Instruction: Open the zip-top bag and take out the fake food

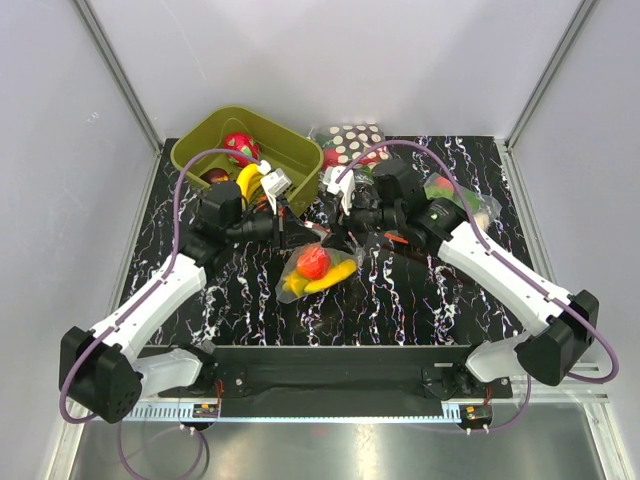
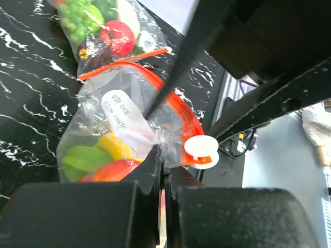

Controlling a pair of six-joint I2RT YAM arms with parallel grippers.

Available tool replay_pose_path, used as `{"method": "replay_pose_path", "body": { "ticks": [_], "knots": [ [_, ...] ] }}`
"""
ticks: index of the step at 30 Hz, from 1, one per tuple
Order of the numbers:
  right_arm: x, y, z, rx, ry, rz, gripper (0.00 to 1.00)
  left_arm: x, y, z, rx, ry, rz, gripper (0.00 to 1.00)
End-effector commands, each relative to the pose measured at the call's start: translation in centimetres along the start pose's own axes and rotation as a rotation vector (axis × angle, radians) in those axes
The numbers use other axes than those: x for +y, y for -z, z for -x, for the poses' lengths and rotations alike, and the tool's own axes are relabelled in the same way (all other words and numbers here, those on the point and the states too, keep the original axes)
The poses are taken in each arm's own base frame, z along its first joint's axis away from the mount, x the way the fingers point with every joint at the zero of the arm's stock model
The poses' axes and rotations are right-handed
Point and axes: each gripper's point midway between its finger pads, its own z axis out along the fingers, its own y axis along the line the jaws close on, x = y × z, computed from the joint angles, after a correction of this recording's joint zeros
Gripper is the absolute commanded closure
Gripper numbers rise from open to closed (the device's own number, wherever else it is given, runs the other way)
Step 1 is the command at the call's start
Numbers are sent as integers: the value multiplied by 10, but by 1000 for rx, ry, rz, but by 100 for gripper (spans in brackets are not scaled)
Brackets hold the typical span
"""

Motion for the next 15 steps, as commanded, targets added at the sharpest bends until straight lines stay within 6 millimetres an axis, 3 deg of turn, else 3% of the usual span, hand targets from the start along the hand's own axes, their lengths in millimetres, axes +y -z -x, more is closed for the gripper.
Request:
{"method": "replay_pose_path", "body": {
  "ticks": [1,8,15],
  "knots": [
    [-9,22,38,-100,73,-79,42,-22,2,16,-39,-99,-105,100],
    [-3,36,69,-260,162,-89,40,-30,0,8,26,-74,-184,100],
    [13,30,74,-266,175,4,44,-29,0,4,51,-59,-176,100]
  ]
}}
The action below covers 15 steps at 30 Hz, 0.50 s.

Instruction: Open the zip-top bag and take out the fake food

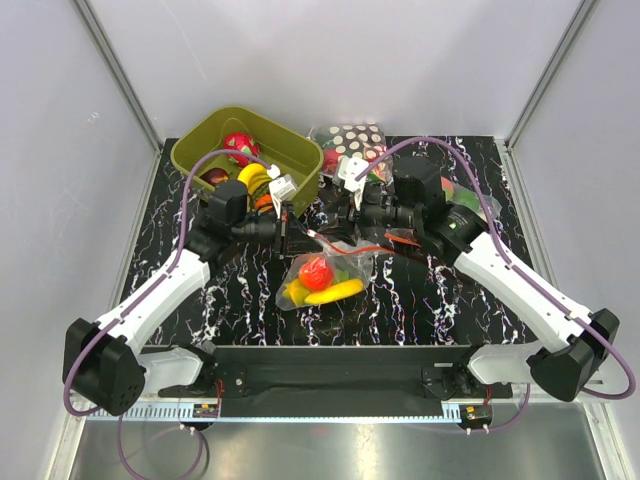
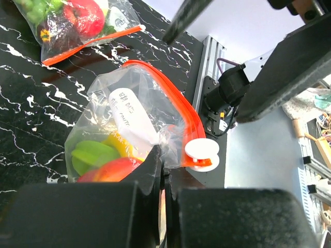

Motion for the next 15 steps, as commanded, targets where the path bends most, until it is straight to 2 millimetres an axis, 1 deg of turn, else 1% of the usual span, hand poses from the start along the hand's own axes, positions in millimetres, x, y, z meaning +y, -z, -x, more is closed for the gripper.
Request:
{"method": "replay_pose_path", "body": {
  "ticks": [1,5,13,15],
  "knots": [
    [7,-3,16,-44,28,48,44,-17,1,23,-32,-92,-57,100],
    [16,-8,8,-15,16,83,45,-17,1,21,-26,-86,-61,100],
    [32,-14,8,-7,17,138,45,-14,0,21,-19,-72,-53,100],
    [30,-18,4,10,18,133,45,-15,1,22,-22,-75,-53,100]
  ]
}}
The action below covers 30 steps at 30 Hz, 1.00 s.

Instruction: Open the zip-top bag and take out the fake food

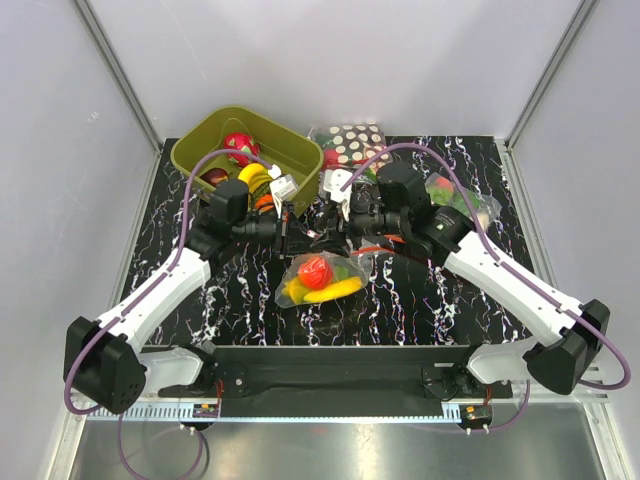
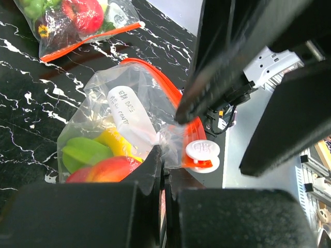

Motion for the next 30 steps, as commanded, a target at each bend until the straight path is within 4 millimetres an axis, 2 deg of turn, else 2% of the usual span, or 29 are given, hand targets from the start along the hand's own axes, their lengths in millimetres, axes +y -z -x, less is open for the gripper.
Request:
{"method": "replay_pose_path", "body": {
  "ticks": [1,6,9,10,19,23,24,25,26,28,30],
  "knots": [
    [4,-4,15,-19,38,22,45,-15,1,22,-34,-87,-52,100],
    [-2,-8,11,-1,41,-3,48,-18,1,22,-31,-92,-60,100],
    [-6,-9,12,-5,48,-22,55,-18,1,21,-29,-94,-61,100],
    [-7,-8,13,-8,52,-26,62,-20,1,20,-26,-92,-65,100],
    [-10,-6,19,-36,77,-52,80,-21,0,18,-16,-99,-70,100],
    [-9,-6,20,-40,80,-47,92,-20,0,16,-4,-95,-70,100],
    [-9,-6,19,-41,81,-47,96,-21,0,16,-1,-94,-74,91],
    [-9,-6,19,-41,81,-47,97,-21,-1,17,-1,-95,-75,91],
    [-9,-6,19,-43,84,-48,98,-22,-1,17,-1,-97,-77,83],
    [-10,-5,19,-45,88,-55,100,-23,-1,16,2,-97,-81,78],
    [-9,-4,20,-49,93,-56,100,-23,-1,16,1,-99,-83,67]
  ]
}}
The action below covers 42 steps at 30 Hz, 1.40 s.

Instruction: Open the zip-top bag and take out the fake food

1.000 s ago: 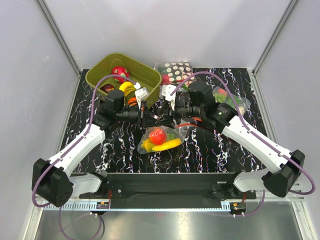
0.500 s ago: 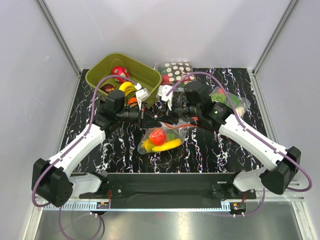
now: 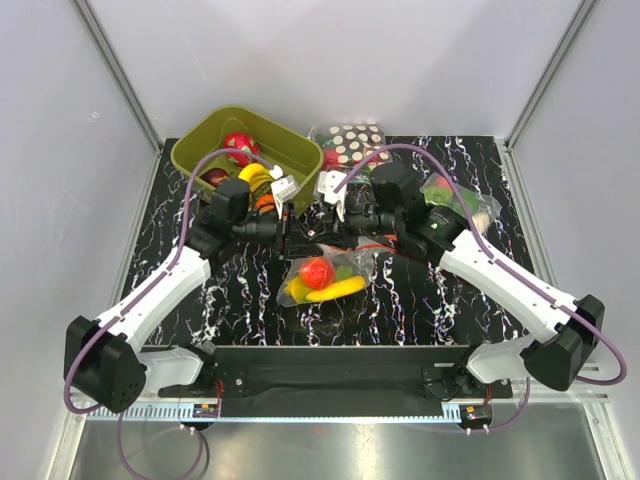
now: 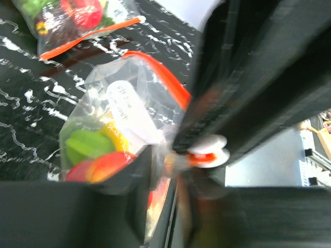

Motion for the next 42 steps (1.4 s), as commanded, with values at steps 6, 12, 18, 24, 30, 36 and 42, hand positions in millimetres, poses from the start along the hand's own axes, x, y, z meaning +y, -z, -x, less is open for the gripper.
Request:
{"method": "replay_pose_path", "body": {
  "ticks": [6,12,18,24,30,36,42],
  "knots": [
    [-5,5,27,-84,78,-40,100,-32,-4,18,-19,-79,-147,40],
    [-7,3,24,-76,72,-39,100,-44,-4,19,-29,-118,-198,36],
    [-8,3,26,-79,71,-44,100,-54,-3,15,-19,-133,-247,35],
    [-9,1,25,-74,54,-47,100,-65,-5,19,-58,-162,-285,37],
    [-13,1,20,-55,38,-71,100,-73,-6,19,-89,-154,-325,90],
    [-18,7,12,-26,41,-115,77,-77,-3,15,-85,-179,-332,100],
    [-21,14,12,-17,53,-152,48,-77,-2,15,-78,-194,-318,100]
  ]
}}
